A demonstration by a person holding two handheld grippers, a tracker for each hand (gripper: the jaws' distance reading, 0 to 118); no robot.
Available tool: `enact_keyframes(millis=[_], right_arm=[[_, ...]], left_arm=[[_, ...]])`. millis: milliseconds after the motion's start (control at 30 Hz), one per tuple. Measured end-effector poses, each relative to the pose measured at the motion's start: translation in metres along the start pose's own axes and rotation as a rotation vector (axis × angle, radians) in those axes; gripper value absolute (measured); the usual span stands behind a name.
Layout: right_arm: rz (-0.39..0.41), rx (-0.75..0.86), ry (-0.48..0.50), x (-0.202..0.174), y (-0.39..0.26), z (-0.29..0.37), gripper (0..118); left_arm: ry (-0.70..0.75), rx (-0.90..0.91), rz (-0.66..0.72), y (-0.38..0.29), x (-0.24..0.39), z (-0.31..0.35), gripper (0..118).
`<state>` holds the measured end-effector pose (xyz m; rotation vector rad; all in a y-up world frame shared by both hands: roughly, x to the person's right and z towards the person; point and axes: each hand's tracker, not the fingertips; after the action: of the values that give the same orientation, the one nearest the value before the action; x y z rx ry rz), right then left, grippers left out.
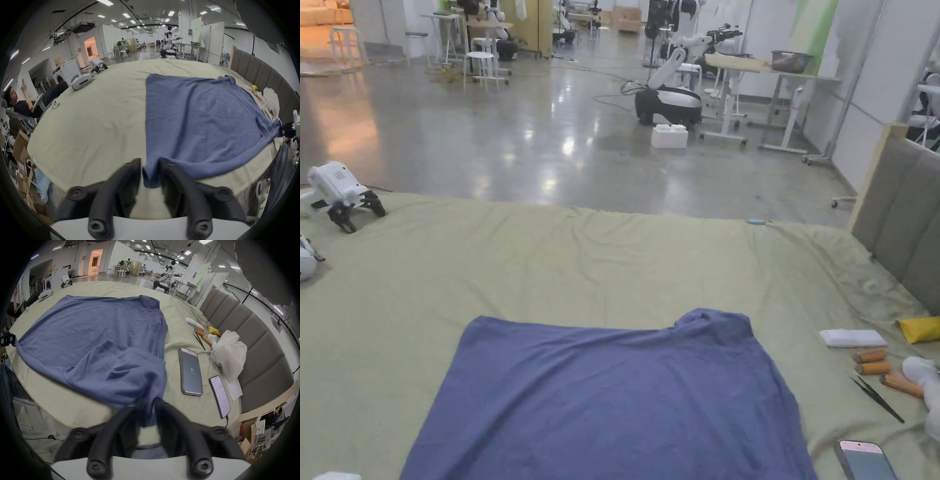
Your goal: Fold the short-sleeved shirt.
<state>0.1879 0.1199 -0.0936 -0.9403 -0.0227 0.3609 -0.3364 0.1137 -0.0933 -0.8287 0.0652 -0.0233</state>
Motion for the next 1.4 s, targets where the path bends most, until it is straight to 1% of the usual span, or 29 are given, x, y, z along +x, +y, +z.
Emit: enact_keyframes(millis=[33,67,100,133,200,267,300,367,400,467,500,567,600,633,667,700,733,767,800,867,967,1033,1100,1167,1200,1267,1300,1400], right_arm=[[-0.002,0.009,-0.012,-0.001,0.003,0.007,39],[-0.012,0.058,-0.033,-0.001,0.007,0.015,47],[-0.027,0.102,-0.025,0.008,0.012,0.012,69],[-0.038,0.141,-0.03,0.01,0.018,0.018,81],[-0.085,0.257,-0.026,0.01,0.035,0.029,81],[-0.152,0.398,0.012,0.015,0.048,0.028,81],[-0.171,0.475,0.024,0.013,0.054,0.032,81],[-0.197,0.597,0.017,0.003,0.068,0.042,81],[-0.212,0.639,-0.009,-0.003,0.074,0.046,81],[-0.25,0.723,-0.03,-0.008,0.083,0.051,75],[-0.272,0.75,-0.04,-0.016,0.088,0.052,71],[-0.323,0.784,-0.069,-0.02,0.094,0.054,58],[-0.349,0.802,-0.069,-0.021,0.097,0.055,46],[-0.367,0.82,-0.065,-0.025,0.1,0.056,24],[-0.374,0.824,-0.067,-0.026,0.103,0.056,9],[-0.381,0.828,-0.084,-0.028,0.107,0.057,8],[-0.389,0.845,-0.084,-0.028,0.107,0.058,7],[-0.393,0.863,-0.073,-0.03,0.108,0.058,4],[-0.393,0.874,-0.057,-0.03,0.109,0.059,4],[-0.384,0.886,-0.062,-0.033,0.111,0.06,0],[-0.364,0.899,-0.06,-0.034,0.112,0.062,0],[-0.363,0.895,-0.056,-0.034,0.112,0.062,0],[-0.357,0.885,-0.044,-0.034,0.112,0.06,0],[-0.346,0.865,-0.039,-0.035,0.11,0.058,0],[-0.339,0.853,-0.033,-0.036,0.109,0.055,0],[-0.33,0.824,-0.025,-0.037,0.106,0.05,0],[-0.329,0.815,-0.02,-0.036,0.103,0.047,0],[-0.327,0.772,-0.013,-0.039,0.099,0.038,0]], left_arm=[[0.017,0.023,0.02,0.004,-0.002,0.005,40],[0.027,0.058,0.043,0.011,-0.003,0.011,45],[0.03,0.094,0.058,0.019,-0.004,0.016,58],[0.027,0.126,0.066,0.023,-0.003,0.019,68],[0.009,0.208,0.074,0.039,0.001,0.026,69],[0.008,0.269,0.07,0.054,0.012,0.028,69],[0.005,0.303,0.071,0.062,0.017,0.029,69],[-0.005,0.36,0.059,0.075,0.028,0.031,69],[-0.002,0.392,0.055,0.079,0.038,0.033,68],[0.0,0.471,0.044,0.087,0.05,0.039,62],[0.004,0.504,0.038,0.09,0.055,0.04,56],[0.019,0.566,0.019,0.093,0.064,0.043,41],[0.024,0.596,0.011,0.095,0.068,0.046,35],[0.023,0.62,0.002,0.095,0.071,0.048,23],[0.031,0.636,-0.003,0.096,0.075,0.049,14],[0.037,0.65,-0.013,0.097,0.078,0.05,4],[0.043,0.667,-0.018,0.098,0.08,0.052,0],[0.062,0.673,-0.019,0.099,0.082,0.053,0],[0.057,0.681,-0.023,0.1,0.081,0.047,0],[0.052,0.694,-0.022,0.102,0.08,0.048,0],[0.049,0.703,-0.015,0.103,0.076,0.047,0],[0.052,0.673,-0.014,0.103,0.071,0.046,0],[0.021,0.59,-0.013,0.099,0.062,0.044,0],[0.019,0.491,0.009,0.09,0.049,0.04,0],[-0.019,0.418,0.009,0.084,0.045,0.043,0],[-0.039,0.325,0.048,0.064,0.03,0.041,0],[-0.056,0.264,0.046,0.054,0.022,0.04,0],[-0.046,0.109,0.029,0.024,0.012,0.043,0]])
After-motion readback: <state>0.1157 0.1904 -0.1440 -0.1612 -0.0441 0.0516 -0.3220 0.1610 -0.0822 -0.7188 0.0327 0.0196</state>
